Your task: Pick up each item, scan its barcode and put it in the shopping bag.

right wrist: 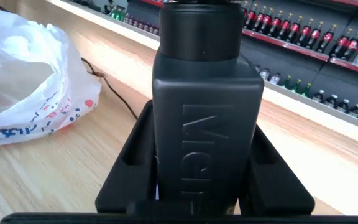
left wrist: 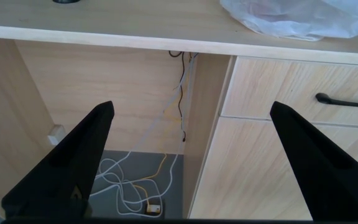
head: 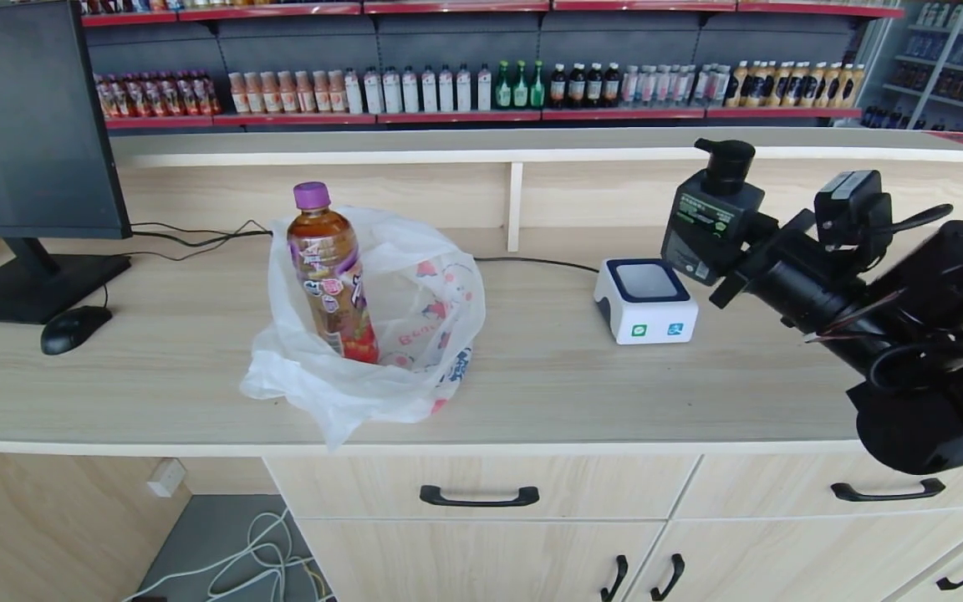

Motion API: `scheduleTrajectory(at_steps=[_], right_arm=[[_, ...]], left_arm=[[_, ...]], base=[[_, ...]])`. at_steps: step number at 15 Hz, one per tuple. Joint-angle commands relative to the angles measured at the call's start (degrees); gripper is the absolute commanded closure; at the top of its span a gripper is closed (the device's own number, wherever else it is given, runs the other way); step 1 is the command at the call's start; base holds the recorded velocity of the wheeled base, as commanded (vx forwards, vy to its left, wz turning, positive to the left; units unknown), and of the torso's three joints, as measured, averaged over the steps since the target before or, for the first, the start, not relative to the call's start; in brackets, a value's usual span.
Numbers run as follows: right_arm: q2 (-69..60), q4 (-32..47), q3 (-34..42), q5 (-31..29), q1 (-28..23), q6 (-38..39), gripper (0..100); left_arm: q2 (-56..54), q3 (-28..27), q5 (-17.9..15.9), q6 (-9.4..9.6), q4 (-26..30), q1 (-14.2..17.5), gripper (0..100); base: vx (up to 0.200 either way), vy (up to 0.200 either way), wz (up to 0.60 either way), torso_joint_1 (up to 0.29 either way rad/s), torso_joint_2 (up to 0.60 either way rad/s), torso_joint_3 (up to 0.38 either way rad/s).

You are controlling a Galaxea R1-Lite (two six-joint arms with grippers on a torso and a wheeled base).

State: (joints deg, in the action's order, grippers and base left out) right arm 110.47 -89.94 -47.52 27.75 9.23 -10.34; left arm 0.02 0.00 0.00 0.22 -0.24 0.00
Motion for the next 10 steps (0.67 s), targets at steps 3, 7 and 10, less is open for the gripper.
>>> scheduleTrajectory(at_steps=[3, 7, 10], right_arm=[[-1.7, -0.1, 4.2, -28.4, 4.4, 7.4, 100], [-1.8, -0.1, 9.1, -32.2, 4.7, 9.2, 100], [-2.4, -0.1, 10.7, -32.2, 4.7, 9.2, 100]], left_arm=[[0.0, 0.0, 0.0, 0.13, 0.2, 0.0, 0], [0.1, 0.0, 0.0, 0.04, 0.2, 0.0, 0], [0.1, 0.0, 0.0, -0.04, 0.2, 0.0, 0]], base=[[0.000, 0.000, 0.00, 0.000, 0.00, 0.000], [0.000, 0.000, 0.00, 0.000, 0.00, 0.000], [0.000, 0.000, 0.00, 0.000, 0.00, 0.000]])
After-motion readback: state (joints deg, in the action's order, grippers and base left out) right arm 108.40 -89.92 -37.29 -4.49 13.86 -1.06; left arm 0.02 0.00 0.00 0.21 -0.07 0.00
